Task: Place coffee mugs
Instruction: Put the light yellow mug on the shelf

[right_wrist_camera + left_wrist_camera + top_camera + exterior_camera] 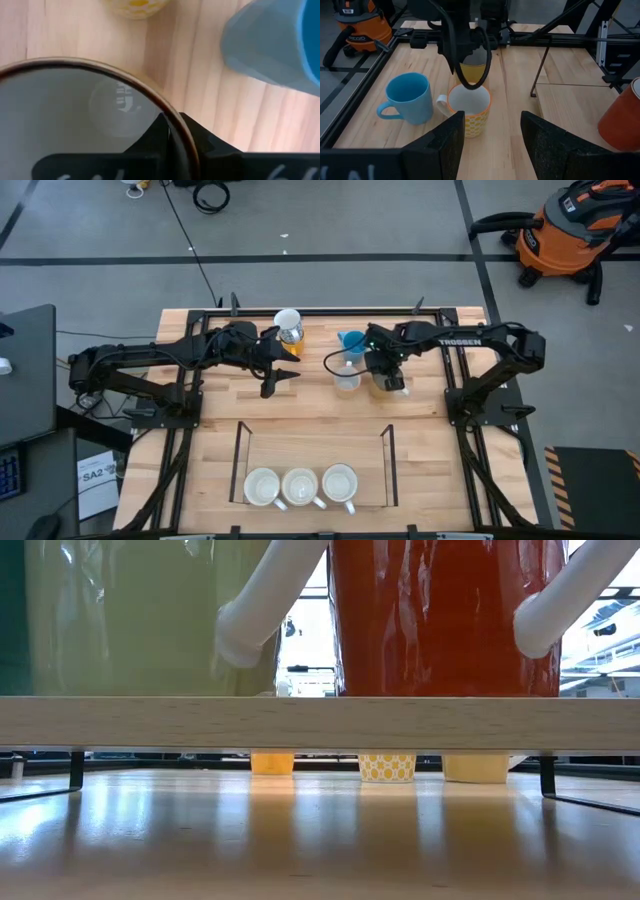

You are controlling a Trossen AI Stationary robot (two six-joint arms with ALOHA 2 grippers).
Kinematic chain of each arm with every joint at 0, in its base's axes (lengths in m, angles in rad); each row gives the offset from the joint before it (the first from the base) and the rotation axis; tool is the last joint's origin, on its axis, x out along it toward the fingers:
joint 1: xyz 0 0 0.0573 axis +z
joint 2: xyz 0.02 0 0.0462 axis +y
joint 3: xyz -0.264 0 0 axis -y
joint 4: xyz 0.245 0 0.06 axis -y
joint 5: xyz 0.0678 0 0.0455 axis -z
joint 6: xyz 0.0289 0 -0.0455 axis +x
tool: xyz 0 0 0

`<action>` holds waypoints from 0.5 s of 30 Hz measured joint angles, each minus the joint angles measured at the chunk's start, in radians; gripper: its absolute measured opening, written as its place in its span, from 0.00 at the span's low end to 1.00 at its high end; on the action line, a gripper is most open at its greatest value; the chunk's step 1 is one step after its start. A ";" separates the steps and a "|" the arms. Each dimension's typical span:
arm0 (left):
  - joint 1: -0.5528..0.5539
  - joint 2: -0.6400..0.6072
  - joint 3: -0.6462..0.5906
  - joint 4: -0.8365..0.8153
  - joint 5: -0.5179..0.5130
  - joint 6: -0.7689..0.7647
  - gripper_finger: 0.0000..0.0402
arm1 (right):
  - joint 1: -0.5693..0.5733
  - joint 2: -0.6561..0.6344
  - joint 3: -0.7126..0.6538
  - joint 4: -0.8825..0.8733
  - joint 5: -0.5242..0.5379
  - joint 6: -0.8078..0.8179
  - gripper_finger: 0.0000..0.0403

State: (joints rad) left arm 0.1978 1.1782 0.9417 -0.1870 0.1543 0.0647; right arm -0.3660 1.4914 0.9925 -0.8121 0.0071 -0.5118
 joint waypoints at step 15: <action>0.000 0.000 0.000 0.000 0.000 0.000 0.50 | 0.050 -0.001 0.367 -0.422 0.006 0.179 0.08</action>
State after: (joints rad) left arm 0.1978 1.1782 0.9417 -0.1871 0.1543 0.0650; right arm -0.3159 1.4906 1.3594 -1.2344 0.0127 -0.3332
